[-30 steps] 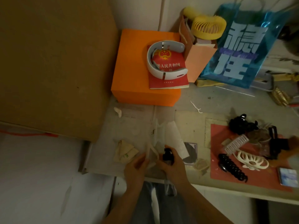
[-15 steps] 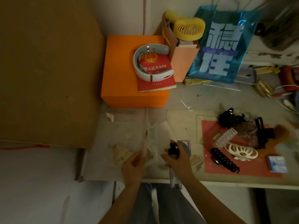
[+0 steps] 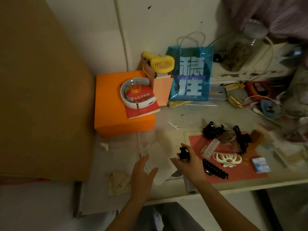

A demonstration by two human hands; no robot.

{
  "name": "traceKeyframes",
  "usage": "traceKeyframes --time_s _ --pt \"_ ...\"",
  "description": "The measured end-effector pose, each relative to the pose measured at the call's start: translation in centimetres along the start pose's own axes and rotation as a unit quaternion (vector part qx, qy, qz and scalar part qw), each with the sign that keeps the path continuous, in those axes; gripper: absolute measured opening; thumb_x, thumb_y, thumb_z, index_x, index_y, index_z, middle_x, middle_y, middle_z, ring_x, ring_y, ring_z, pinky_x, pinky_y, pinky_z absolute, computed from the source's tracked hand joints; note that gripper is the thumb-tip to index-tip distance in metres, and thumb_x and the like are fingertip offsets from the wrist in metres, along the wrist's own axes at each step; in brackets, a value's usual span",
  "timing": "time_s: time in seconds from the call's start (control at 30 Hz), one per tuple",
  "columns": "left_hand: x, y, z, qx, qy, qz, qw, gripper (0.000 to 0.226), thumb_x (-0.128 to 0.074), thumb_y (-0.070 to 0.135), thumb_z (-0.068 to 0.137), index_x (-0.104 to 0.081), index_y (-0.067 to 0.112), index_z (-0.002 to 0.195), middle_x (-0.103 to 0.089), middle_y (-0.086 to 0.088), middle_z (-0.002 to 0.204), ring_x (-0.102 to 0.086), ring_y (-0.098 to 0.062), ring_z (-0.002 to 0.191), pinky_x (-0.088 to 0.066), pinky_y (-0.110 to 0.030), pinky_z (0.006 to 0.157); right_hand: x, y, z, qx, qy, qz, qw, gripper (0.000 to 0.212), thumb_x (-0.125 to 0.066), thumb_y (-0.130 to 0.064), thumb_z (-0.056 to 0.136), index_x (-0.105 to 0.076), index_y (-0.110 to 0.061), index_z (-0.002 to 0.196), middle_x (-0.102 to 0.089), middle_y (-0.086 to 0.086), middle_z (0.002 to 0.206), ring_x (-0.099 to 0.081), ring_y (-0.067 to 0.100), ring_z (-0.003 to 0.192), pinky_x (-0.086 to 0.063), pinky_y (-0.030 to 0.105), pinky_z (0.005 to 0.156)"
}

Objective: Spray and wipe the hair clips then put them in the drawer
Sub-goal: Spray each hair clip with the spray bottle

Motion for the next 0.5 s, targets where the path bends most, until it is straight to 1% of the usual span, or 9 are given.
traceKeyframes --time_s 0.07,0.13,0.17,0.2,0.3,0.37,0.43,0.47,0.5 --pt "-0.9 1.2 0.3 -0.030 -0.012 0.001 0.999 0.048 -0.071 0.021 0.084 -0.048 0.033 0.124 -0.046 0.028 0.121 -0.043 0.002 0.115 -0.036 -0.021 0.100 1.7 -0.1 0.3 0.000 0.015 0.007 1.000 0.063 -0.076 -0.016 0.079 -0.045 -0.026 0.133 -0.055 -0.025 0.103 -0.058 -0.009 0.089 -0.055 0.020 0.076" --pt "-2.1 2.5 0.5 -0.061 -0.027 0.012 0.998 0.045 -0.068 0.026 0.084 -0.048 0.030 0.123 -0.047 0.040 0.113 -0.046 0.013 0.107 -0.034 -0.014 0.099 3.7 -0.1 0.4 0.000 0.031 0.009 0.999 0.059 -0.075 -0.014 0.080 -0.046 -0.023 0.131 -0.058 -0.019 0.101 -0.058 -0.005 0.088 -0.058 0.033 0.080" --pt "-2.6 3.0 0.5 -0.067 -0.032 0.027 0.997 0.048 -0.067 0.032 0.083 -0.047 0.028 0.126 -0.045 0.038 0.117 -0.044 0.013 0.108 -0.031 -0.011 0.099 4.7 0.0 0.5 0.001 0.039 0.004 0.999 0.056 -0.075 -0.015 0.081 -0.047 -0.024 0.129 -0.059 -0.015 0.101 -0.058 -0.002 0.088 -0.057 0.034 0.081" --pt "-3.4 3.5 0.6 -0.066 -0.040 0.040 0.996 0.053 -0.066 0.036 0.083 -0.046 0.028 0.132 -0.041 0.032 0.123 -0.041 0.010 0.113 -0.028 -0.013 0.100 6.0 0.1 0.6 0.003 0.049 -0.003 0.999 0.055 -0.075 -0.016 0.081 -0.047 -0.026 0.128 -0.060 -0.011 0.103 -0.059 0.001 0.089 -0.055 0.031 0.080" --pt "-5.9 4.5 0.9 -0.051 -0.070 0.041 0.995 0.056 -0.067 0.032 0.087 -0.042 0.032 0.136 -0.040 0.017 0.133 -0.036 -0.002 0.125 -0.029 -0.019 0.103 9.1 0.8 1.3 0.004 0.063 -0.009 0.998 0.055 -0.073 -0.017 0.083 -0.047 -0.027 0.130 -0.062 -0.011 0.101 -0.062 0.010 0.093 -0.046 0.010 0.068" --pt "-8.1 5.4 1.1 -0.055 -0.077 0.040 0.995 0.054 -0.068 0.026 0.086 -0.044 0.030 0.134 -0.044 0.011 0.137 -0.040 -0.002 0.121 -0.030 -0.014 0.101 11.4 1.5 2.1 0.004 0.072 -0.025 0.997 0.057 -0.073 -0.017 0.083 -0.047 -0.028 0.132 -0.060 -0.018 0.096 -0.059 -0.002 0.086 -0.043 0.004 0.060" --pt "-10.6 6.2 1.2 -0.033 -0.082 0.036 0.995 0.056 -0.071 0.025 0.085 -0.046 0.029 0.135 -0.046 0.008 0.138 -0.047 0.002 0.109 -0.033 -0.002 0.091 13.6 2.1 3.2 0.011 0.077 -0.049 0.996 0.060 -0.075 -0.018 0.082 -0.047 -0.024 0.134 -0.060 -0.019 0.095 -0.054 -0.011 0.079 -0.044 0.002 0.061" --pt "-11.9 6.4 1.3 -0.019 -0.082 0.029 0.996 0.057 -0.072 0.025 0.084 -0.046 0.029 0.135 -0.047 0.007 0.138 -0.050 0.001 0.107 -0.036 -0.003 0.088 14.5 2.5 3.8 0.014 0.071 -0.052 0.996 0.060 -0.075 -0.018 0.081 -0.047 -0.022 0.134 -0.063 -0.014 0.100 -0.056 -0.008 0.080 -0.047 0.006 0.065" --pt "-13.3 6.5 1.3 0.000 -0.081 0.023 0.996 0.058 -0.073 0.026 0.083 -0.047 0.029 0.134 -0.047 0.006 0.139 -0.051 -0.004 0.111 -0.039 -0.010 0.093 15.4 3.0 4.5 0.009 0.059 -0.048 0.997 0.061 -0.075 -0.018 0.082 -0.046 -0.021 0.136 -0.065 -0.007 0.107 -0.061 0.001 0.084 -0.052 0.015 0.070"
Point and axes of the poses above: each hand's wrist, its own z-axis towards the middle knuckle, its own x-axis out of the back of the hand, y = z × x, the point moved 9 cm from there along z, towards the middle knuckle
